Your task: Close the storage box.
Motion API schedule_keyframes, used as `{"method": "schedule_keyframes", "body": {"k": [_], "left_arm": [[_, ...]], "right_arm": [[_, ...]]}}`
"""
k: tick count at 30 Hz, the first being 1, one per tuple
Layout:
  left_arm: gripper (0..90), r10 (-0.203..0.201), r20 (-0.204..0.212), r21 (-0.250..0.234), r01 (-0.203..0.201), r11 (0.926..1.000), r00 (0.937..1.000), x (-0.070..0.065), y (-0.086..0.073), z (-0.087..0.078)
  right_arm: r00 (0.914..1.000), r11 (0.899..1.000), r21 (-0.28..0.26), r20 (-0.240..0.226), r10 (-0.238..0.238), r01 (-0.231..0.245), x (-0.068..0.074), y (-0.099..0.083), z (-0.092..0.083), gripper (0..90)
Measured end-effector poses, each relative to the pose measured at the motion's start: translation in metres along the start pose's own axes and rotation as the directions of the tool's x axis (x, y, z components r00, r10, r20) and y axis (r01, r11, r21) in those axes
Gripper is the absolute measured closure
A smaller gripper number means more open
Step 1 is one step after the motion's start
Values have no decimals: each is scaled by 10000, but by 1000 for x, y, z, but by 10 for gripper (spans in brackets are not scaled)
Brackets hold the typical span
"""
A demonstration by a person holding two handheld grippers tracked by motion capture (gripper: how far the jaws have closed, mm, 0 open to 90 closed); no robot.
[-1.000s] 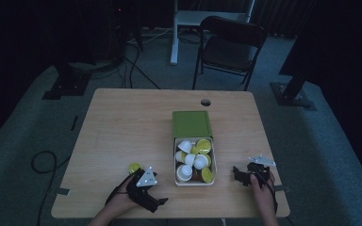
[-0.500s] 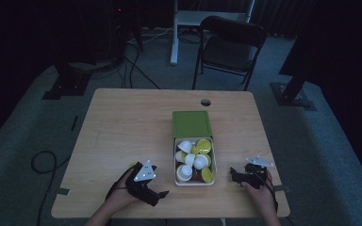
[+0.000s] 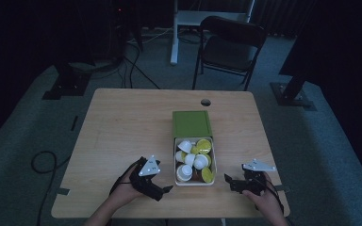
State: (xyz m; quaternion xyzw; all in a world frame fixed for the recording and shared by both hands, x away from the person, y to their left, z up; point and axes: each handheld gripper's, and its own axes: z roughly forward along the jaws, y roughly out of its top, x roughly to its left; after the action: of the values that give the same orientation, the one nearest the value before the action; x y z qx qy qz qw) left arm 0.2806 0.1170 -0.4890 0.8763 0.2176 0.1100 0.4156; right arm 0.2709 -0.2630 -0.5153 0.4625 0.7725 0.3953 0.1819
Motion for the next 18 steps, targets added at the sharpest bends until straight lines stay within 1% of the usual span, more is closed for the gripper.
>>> {"method": "schedule_keyframes", "body": {"k": [1,2,3,4,5,7,8,9,12,13,16,18], "left_arm": [[1,0,0,0,0,10000,10000,0,0,0],[1,-23,22,-16,23,10000,10000,0,1,1],[1,-114,65,-81,115,9999,9999,1,1,3],[1,-178,46,-104,179,9998,9998,1,2,4],[1,-179,11,-116,179,9998,9998,2,2,4],[1,-192,-7,-142,192,9997,9998,2,3,5],[1,-192,-7,-142,192,9997,9998,2,3,5],[1,-223,-32,-184,223,9996,9997,2,5,6],[1,-210,-25,-224,210,9995,9998,3,7,6],[1,-219,-19,-257,219,9994,9998,3,9,7],[1,-242,-77,-328,240,9992,9997,5,12,8],[1,-217,-123,-327,213,9992,9997,6,13,9]], "right_arm": [[10000,10000,0,0,0,0,0,0,0,118],[9978,9989,-363,-592,-302,281,7,2,-6,118],[9945,9981,-554,-1001,-321,266,11,4,-9,118],[9914,9971,-686,-1244,-409,325,13,5,-10,118],[9865,9951,-872,-1523,-605,475,17,6,-12,118],[9789,9920,-1112,-1884,-795,591,22,9,-12,118],[9789,9920,-1112,-1884,-795,591,22,9,-12,118],[9745,9895,-1325,-2073,-853,584,25,11,-11,118],[9719,9880,-1464,-2211,-804,484,26,13,-9,118],[9693,9870,-1569,-2348,-729,362,26,15,-7,118],[9677,9868,-1592,-2425,-689,304,23,16,-3,118],[9630,9864,-1645,-2646,-514,75,20,15,0,118]]}}
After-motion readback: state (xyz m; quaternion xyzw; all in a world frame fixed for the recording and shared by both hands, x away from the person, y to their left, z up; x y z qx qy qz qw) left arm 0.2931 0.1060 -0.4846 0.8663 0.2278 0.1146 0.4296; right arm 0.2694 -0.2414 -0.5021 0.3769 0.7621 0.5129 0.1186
